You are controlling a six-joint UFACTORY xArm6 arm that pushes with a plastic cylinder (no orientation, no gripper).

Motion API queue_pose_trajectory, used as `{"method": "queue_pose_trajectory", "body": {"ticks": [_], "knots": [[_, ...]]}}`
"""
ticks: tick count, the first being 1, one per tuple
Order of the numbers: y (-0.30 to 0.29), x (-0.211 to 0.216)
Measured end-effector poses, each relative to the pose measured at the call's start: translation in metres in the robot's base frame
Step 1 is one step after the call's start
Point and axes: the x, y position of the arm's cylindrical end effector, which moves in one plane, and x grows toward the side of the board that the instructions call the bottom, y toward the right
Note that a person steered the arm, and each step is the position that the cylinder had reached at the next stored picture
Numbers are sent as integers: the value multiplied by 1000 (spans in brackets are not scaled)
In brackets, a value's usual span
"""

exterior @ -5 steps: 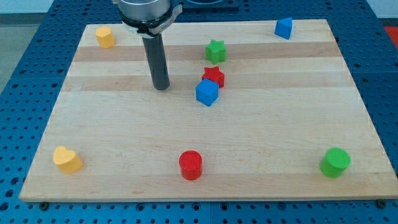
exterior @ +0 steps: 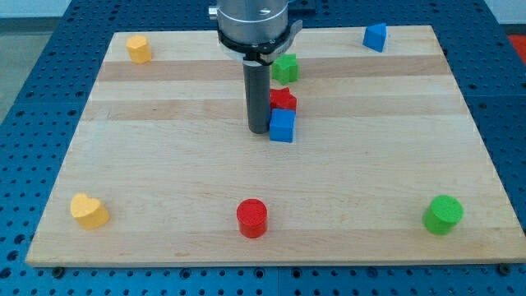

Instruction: Slide blue cube a bit right

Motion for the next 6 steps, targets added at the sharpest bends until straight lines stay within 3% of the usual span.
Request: {"method": "queue_pose_trajectory", "body": {"ticks": [2,6], "knots": [[24,24],[62,5]]}}
